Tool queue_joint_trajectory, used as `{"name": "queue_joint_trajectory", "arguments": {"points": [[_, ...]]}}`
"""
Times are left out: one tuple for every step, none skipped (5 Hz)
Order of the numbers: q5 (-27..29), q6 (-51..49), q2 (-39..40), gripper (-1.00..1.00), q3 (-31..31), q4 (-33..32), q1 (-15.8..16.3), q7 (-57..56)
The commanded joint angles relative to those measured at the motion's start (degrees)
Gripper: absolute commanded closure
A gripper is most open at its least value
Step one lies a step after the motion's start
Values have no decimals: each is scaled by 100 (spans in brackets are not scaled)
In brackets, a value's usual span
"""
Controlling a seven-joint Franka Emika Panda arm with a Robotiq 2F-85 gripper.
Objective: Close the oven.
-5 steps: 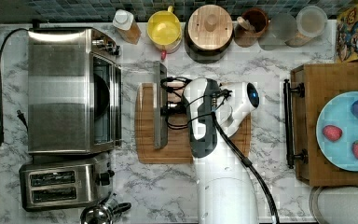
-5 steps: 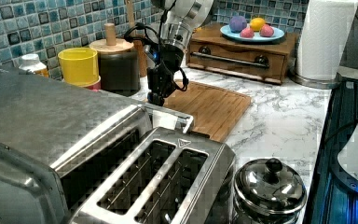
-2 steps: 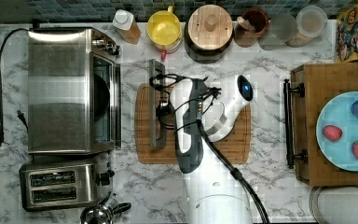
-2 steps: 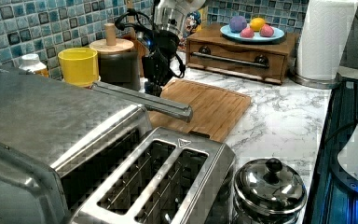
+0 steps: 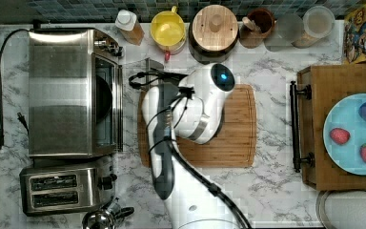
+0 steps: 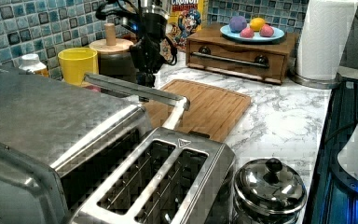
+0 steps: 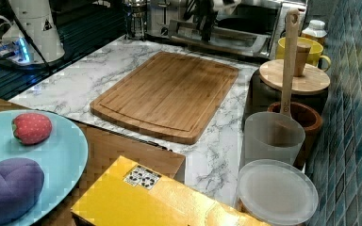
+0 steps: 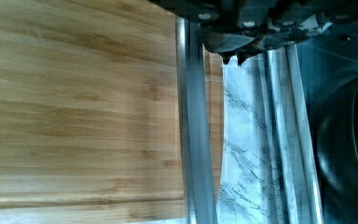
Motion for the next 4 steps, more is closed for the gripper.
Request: {"name": "queue_joint_trajectory", "arguments": {"points": [[-1297, 90, -419, 100, 872, 819, 1174, 1895], [-2205, 55, -353, 100, 982, 984, 1388, 2881], [-3244, -105, -264, 100, 996, 1204, 1686, 3890], [-3722, 85, -332, 100, 938, 1195, 1826, 4512]]}}
